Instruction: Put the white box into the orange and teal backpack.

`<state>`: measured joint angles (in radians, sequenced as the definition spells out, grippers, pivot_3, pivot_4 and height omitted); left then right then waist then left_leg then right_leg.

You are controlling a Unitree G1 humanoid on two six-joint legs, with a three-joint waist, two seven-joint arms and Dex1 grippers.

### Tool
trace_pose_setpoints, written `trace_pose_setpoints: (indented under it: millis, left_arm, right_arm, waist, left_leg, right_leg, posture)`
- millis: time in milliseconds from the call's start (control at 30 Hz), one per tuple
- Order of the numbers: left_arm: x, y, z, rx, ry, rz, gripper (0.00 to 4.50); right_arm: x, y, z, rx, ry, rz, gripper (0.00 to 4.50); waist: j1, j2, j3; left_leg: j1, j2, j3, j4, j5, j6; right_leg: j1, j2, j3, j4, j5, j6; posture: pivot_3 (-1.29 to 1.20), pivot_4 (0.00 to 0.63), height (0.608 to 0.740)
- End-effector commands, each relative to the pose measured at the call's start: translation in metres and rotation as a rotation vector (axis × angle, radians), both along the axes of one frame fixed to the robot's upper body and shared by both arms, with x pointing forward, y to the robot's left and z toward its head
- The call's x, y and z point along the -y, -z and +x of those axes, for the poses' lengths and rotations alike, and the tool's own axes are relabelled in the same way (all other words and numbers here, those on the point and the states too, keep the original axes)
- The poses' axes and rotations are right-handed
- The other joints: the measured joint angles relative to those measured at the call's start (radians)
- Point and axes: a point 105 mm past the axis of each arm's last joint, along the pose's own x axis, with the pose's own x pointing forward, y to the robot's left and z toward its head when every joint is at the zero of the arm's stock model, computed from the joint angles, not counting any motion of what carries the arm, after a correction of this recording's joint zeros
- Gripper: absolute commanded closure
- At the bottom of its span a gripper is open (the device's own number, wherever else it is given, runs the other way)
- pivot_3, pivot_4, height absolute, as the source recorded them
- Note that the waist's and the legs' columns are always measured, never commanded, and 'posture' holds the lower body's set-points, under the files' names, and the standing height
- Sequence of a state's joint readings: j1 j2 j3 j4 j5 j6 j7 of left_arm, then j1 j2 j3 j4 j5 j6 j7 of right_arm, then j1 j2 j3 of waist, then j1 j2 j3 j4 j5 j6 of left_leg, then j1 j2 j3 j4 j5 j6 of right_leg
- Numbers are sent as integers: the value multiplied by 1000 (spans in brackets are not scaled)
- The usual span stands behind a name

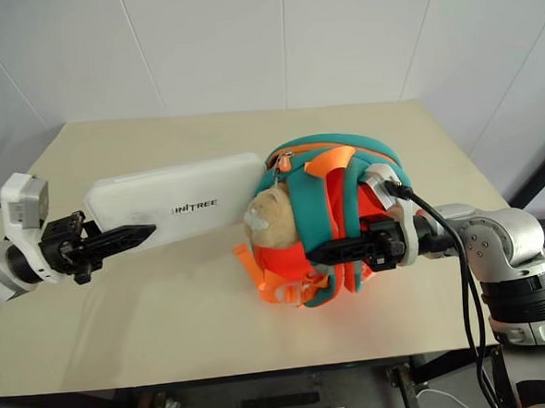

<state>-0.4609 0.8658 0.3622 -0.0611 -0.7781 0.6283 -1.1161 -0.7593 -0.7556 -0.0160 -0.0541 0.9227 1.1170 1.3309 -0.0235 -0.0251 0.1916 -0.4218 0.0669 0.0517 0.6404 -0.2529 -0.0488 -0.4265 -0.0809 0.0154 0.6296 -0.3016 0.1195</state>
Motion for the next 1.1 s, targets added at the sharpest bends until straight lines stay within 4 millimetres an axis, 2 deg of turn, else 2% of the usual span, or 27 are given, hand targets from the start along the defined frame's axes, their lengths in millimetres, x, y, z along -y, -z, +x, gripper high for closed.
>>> trace_pose_setpoints:
  millis: [33,133,467,600,733,867,933,1100]
  left_arm:
    - [1,-4,5,123,11,163,3114]
    - [2,-7,12,171,50,271,3114]
    - [29,-30,21,267,264,419,3114]
    - [48,-35,30,268,307,475,3114]
    - [79,-43,55,259,187,579,3114]
    - [108,-48,47,238,291,543,3114]
    - [116,-47,43,207,330,537,3114]
    - [144,-41,46,187,358,514,3114]
  right_arm:
    - [-1,-7,-3,40,-9,5,4490]
    - [-2,-6,-3,37,-8,6,4490]
    - [-4,-4,-3,38,-5,9,4490]
    - [-6,-4,-2,42,-4,12,4490]
    - [-8,-2,-3,46,-5,14,4490]
    - [-10,-1,-3,51,-5,18,4490]
    - [-11,-1,-3,52,-4,20,4490]
    - [-13,1,-3,56,-3,23,4490]
  waist:
    - [1,0,0]
    - [2,0,0]
    - [3,0,0]
    - [4,0,0]
    - [26,0,0]
    - [29,0,0]
    - [30,0,0]
    - [48,0,0]
  left_leg:
    - [0,0,0,1,0,0]
    - [-1,0,0,4,-1,1]
    - [-1,0,1,7,-2,3]
    - [-1,0,1,7,-2,3]
    - [-1,0,1,9,-2,3]
    - [0,0,2,11,-2,5]
    - [0,0,2,12,-2,5]
    - [0,0,2,13,-2,5]
  right_leg:
    - [0,0,0,0,0,0]
    - [1,0,0,1,0,0]
    - [1,1,2,2,1,1]
    - [1,1,2,2,1,2]
    - [1,1,3,4,1,2]
    - [2,1,5,5,2,3]
    - [2,1,5,6,2,3]
    - [2,1,5,7,2,3]
  posture:
    - [0,150,740]
    - [0,150,740]
    - [0,150,740]
    - [0,150,740]
    - [0,150,740]
    - [0,150,740]
    - [0,150,740]
    - [0,150,740]
